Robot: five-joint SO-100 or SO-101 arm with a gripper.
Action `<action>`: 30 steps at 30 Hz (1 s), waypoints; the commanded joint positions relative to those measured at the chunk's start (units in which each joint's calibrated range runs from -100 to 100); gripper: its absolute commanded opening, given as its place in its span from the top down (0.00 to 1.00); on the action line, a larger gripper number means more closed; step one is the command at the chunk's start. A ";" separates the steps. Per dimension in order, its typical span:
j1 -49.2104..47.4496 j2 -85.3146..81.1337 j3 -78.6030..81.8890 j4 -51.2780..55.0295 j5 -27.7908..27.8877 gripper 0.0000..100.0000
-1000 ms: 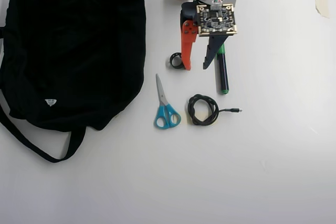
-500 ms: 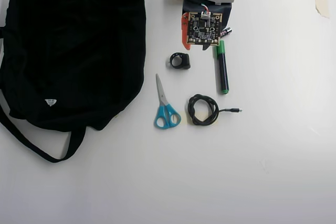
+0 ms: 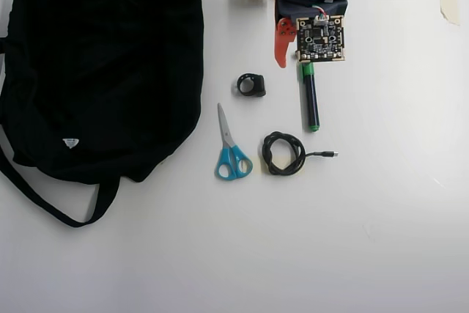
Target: Put the green marker into the black bag
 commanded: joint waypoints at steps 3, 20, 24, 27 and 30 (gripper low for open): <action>-3.07 -1.28 -1.34 0.33 2.72 0.88; -14.29 -0.54 6.12 -0.10 -11.64 0.88; -15.03 -0.54 10.52 0.07 -11.91 0.88; -14.88 -0.54 13.76 0.07 -11.85 0.88; -14.21 -0.54 15.20 -0.27 -11.54 0.88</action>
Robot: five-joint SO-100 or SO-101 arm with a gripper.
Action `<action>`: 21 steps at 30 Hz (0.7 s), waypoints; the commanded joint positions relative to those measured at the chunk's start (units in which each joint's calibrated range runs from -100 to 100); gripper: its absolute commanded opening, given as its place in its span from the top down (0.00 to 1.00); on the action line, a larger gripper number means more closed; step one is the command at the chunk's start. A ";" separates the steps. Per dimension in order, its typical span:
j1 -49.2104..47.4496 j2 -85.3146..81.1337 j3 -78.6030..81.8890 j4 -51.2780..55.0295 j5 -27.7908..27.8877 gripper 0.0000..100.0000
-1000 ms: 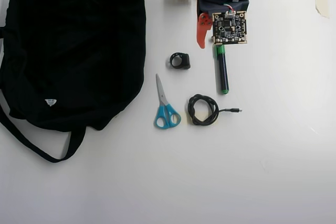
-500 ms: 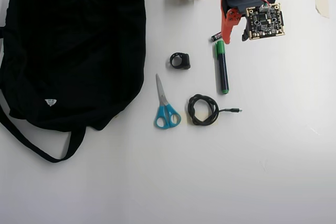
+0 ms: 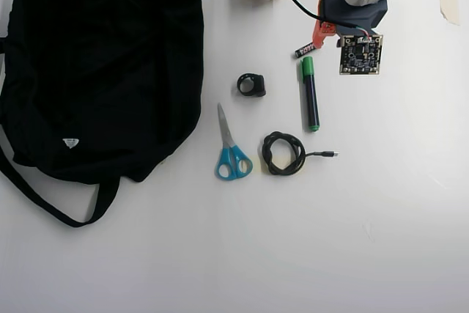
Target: Put the green marker into the black bag
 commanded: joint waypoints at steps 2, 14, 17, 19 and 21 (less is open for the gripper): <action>0.34 -0.37 2.48 -0.36 0.14 0.88; 2.88 -0.37 9.67 -11.81 -0.28 0.87; 2.36 -0.37 12.90 -14.91 -0.28 0.87; 2.66 -0.37 13.98 -16.12 -0.34 0.88; 2.66 -0.37 14.52 -16.46 -0.39 0.88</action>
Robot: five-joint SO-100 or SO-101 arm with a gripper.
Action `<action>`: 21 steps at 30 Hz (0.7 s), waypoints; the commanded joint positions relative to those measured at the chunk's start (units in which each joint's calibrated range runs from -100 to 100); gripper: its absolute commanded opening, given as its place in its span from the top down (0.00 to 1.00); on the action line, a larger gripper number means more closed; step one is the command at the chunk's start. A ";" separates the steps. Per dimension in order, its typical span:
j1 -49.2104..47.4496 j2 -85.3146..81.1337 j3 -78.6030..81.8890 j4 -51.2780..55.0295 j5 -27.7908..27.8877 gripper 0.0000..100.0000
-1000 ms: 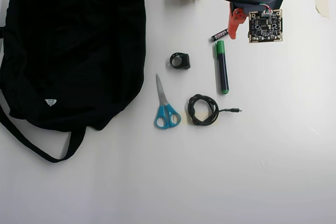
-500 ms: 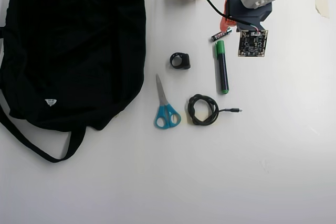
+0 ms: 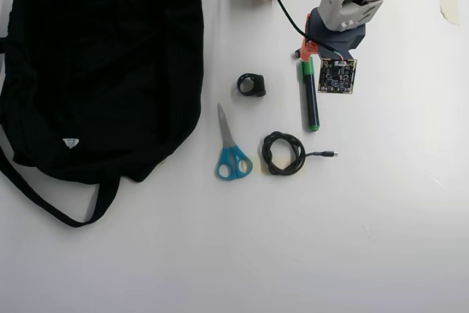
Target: Put the green marker into the black bag
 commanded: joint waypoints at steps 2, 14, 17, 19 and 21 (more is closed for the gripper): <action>0.08 -0.45 1.46 -1.18 -0.34 0.88; -0.14 -0.45 7.03 -1.26 -2.01 0.88; -0.22 -0.45 7.93 -1.26 -1.96 0.88; -0.37 -0.45 7.84 -1.44 -1.91 0.88; -1.04 -0.45 7.84 -2.90 -1.80 0.88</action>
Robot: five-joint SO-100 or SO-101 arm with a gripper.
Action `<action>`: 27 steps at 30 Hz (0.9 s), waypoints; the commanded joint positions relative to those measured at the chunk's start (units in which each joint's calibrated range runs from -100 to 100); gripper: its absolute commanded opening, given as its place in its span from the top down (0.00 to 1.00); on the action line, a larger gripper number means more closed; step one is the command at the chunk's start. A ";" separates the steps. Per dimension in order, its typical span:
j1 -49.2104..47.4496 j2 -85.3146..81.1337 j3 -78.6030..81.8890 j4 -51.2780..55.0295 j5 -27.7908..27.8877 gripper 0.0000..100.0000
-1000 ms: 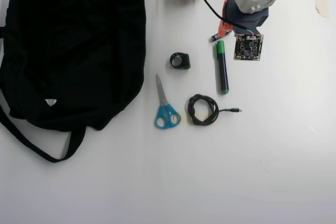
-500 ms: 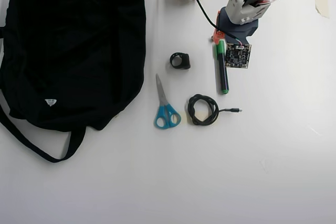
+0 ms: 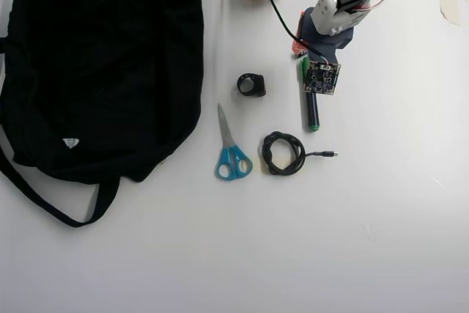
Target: Put the green marker into the black bag
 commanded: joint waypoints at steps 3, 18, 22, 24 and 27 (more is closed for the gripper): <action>-1.72 -0.37 -0.17 -3.16 1.66 0.88; -1.94 -0.37 -0.17 -5.32 5.54 0.87; -1.27 -0.29 -0.08 -10.57 6.43 0.87; -0.82 -0.20 -0.08 -11.95 6.43 0.87; -0.67 -0.20 -0.62 -12.29 5.85 0.82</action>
